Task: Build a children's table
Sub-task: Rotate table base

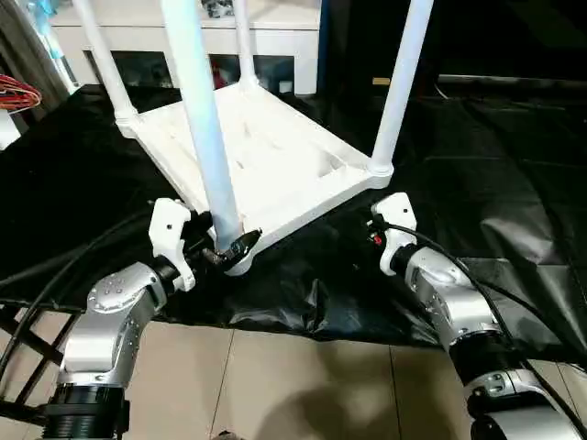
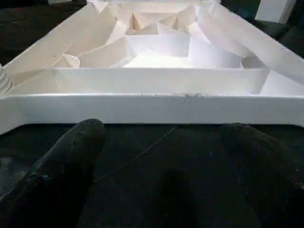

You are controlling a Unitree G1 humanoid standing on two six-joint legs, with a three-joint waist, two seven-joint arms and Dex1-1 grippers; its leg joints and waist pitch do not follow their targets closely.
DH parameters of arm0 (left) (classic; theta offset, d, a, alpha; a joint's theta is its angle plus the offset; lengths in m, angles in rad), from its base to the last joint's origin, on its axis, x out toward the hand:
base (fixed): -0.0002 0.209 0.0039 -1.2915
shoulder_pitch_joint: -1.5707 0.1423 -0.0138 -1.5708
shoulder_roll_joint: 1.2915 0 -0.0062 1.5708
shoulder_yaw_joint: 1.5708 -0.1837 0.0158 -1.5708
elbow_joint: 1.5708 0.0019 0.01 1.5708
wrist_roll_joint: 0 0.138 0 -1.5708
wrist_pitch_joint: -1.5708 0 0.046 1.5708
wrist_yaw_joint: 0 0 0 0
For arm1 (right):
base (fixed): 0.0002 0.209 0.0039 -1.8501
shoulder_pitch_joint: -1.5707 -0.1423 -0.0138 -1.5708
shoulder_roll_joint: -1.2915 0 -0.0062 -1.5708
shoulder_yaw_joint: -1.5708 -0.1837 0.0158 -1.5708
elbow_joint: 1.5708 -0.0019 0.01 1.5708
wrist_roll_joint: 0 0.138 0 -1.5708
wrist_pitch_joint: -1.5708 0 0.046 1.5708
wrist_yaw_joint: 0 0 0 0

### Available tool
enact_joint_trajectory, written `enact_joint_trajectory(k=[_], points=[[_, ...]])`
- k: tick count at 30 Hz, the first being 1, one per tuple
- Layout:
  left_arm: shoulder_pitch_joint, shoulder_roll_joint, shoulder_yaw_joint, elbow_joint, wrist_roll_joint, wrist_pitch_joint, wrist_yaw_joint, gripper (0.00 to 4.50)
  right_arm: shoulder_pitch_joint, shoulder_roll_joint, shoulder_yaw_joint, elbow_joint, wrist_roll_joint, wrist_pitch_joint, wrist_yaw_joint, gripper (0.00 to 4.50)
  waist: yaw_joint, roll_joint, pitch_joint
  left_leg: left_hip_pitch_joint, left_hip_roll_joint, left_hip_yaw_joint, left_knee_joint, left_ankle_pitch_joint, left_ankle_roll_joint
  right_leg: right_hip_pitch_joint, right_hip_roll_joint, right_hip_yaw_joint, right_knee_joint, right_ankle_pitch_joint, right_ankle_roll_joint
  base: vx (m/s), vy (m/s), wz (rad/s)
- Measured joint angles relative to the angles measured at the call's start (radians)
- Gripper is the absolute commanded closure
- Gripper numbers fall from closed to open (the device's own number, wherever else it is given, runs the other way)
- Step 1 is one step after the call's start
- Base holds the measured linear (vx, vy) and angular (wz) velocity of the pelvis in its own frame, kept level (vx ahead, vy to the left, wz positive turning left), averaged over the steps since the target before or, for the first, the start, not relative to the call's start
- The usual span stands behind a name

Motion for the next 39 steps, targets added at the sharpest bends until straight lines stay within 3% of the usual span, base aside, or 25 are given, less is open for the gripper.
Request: enact_joint_trajectory(k=[13, 21, 30, 39], points=[[-0.019, -0.026, -0.045, 0.005, 0.055, 0.019, 0.070, 0.03, 0.000, 0.009, 0.011, 0.003, -0.015, 0.001, -0.004, 0.04, 0.004, 0.000, 0.000, 0.000, 0.000, 0.000, 0.001, 0.000, 0.000, 0.000, 0.000, 0.000, 0.000, 0.000, 0.000, 0.000, 0.000, 0.00], [0.003, -0.058, -0.121, -0.075, 0.005, 0.063, -0.013, 0.03, -0.037, 0.028, 0.022, 0.110, -0.038, 0.000, -0.051, 0.04, 0.025, 0.000, 0.000, -0.002, 0.000, 0.001, 0.001, 0.000, 0.001, 0.000, 0.000, 0.000, -0.002, 0.000, 0.000, 0.000, 0.000, 0.00], [0.009, -0.122, -0.197, -0.104, 0.007, 0.077, -0.028, 0.03, -0.056, 0.037, 0.026, 0.173, -0.066, -0.013, -0.062, 0.04, 0.020, -0.001, 0.000, 0.000, 0.000, 0.001, 0.001, 0.000, 0.001, 0.000, 0.000, 0.001, 0.000, 0.000, 0.000, 0.000, 0.000, 0.00], [-0.105, -0.200, -0.221, -0.010, 0.049, 0.058, -0.019, 0.03, -0.066, 0.034, 0.004, 0.212, -0.065, -0.035, -0.056, 0.04, 0.015, -0.001, 0.000, 0.000, 0.000, 0.001, 0.002, 0.000, 0.001, 0.000, 0.000, 0.001, 0.000, 0.001, 0.000, 0.000, 0.000, 0.00]])
